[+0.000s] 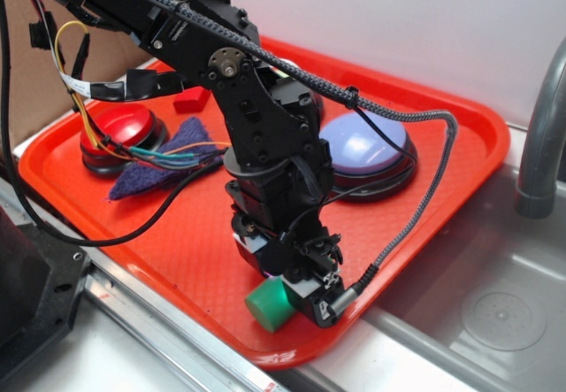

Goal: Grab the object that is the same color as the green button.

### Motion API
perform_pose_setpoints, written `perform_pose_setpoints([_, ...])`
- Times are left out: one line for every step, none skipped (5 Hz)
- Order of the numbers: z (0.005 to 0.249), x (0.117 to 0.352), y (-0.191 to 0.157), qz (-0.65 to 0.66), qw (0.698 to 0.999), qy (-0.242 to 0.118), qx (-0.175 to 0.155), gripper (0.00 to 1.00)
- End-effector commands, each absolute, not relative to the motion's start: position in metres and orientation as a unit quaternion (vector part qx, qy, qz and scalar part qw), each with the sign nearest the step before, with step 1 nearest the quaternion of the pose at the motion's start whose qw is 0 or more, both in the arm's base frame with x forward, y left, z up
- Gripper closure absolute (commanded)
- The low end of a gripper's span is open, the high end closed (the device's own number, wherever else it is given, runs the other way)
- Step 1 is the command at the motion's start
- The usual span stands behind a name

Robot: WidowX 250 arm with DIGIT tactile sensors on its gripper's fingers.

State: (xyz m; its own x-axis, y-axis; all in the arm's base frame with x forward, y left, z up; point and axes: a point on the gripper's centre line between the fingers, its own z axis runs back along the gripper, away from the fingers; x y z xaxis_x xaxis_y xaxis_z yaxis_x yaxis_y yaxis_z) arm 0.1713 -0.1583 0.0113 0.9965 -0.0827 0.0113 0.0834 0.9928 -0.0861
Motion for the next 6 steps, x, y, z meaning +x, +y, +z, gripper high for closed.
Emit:
perform_pose_setpoints([0.013,0.18,-0.146,-0.013,1.0,0.02,-0.019,1.0])
perform_pose_setpoints([0.034,0.185,-0.13,-0.029,0.999,0.018,-0.017,1.0])
perform_pose_setpoints([0.061,0.187,-0.109,-0.012,1.0,-0.013,-0.016,1.0])
perform_pose_setpoints([0.089,0.191,-0.082,-0.013,1.0,-0.007,-0.01,1.0])
perform_pose_setpoints([0.113,0.186,-0.063,0.004,0.999,-0.031,-0.01,1.0])
perform_pose_setpoints([0.133,0.175,-0.046,0.024,0.998,-0.057,-0.004,1.0])
